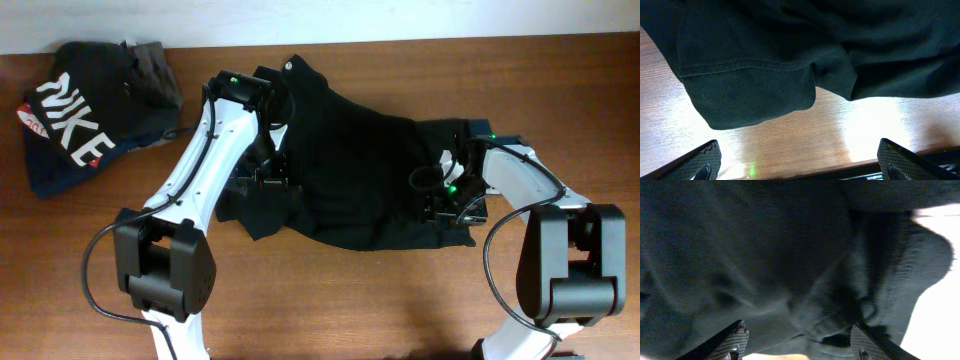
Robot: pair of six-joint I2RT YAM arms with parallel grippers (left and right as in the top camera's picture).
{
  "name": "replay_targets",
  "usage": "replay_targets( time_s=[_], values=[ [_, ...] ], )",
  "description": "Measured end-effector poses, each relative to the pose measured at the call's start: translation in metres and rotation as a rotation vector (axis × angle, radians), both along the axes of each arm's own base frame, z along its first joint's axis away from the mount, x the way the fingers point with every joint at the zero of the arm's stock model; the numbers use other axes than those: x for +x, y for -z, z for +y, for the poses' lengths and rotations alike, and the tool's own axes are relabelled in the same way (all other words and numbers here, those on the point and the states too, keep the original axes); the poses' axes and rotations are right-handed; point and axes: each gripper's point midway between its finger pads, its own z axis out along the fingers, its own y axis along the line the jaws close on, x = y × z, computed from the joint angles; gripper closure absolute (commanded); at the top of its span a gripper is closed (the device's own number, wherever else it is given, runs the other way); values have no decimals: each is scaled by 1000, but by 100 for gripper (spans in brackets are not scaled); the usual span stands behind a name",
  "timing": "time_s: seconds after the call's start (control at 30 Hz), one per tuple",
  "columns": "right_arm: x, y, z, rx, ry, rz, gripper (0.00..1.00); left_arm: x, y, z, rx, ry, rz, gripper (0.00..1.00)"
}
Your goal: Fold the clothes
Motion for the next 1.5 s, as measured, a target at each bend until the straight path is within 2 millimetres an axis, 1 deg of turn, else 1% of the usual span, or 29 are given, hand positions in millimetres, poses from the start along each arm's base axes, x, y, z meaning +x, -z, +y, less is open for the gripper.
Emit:
replay_targets(
  time_s=[0.23, 0.37, 0.47, 0.57, 0.63, 0.7, 0.73, 0.93, 0.97, 1.2, 1.3, 1.4, 1.5],
  values=[
    [10, 2, -7, -41, -11, -43, 26, 0, 0, 0, 0, 0, 1, 1],
    [8, 4, -8, -43, -21, -40, 26, 0, 0, 0, 1, 0, 1, 1],
    [3, 10, -7, -41, -22, -33, 28, 0, 0, 0, 0, 0, 0, 1],
    [-2, 13, -7, -38, -25, -25, 33, 0, 0, 0, 0, 0, -2, 1],
    [-2, 14, -7, -38, -26, -25, 49, 0, 0, 0, 0, 0, -2, 1],
    [-1, 14, -6, -33, -22, -28, 59, 0, 0, 0, 0, 0, -2, 1],
    [-1, 14, -6, -33, -20, -28, 61, 0, 0, 0, 0, 0, -2, 1],
    [-1, 14, -4, -24, 2, -26, 71, 0, 0, 0, 0, 0, -2, 1],
    [-1, 13, -4, -23, 6, -24, 75, 0, 0, 0, 0, 0, -2, 1],
    [5, 2, -4, -23, 15, -23, 85, 0, 0, 0, 0, 0, -2, 1],
    [5, 0, -5, -28, 19, -18, 92, 0, 0, 0, 0, 0, -2, 1],
    [4, 0, -8, -48, 40, -9, 96, 0, 0, 0, 0, 0, -2, 1],
    [1, -1, -10, -66, 54, 6, 96, 0, 0, 0, 0, 0, -2, 1]
  ],
)
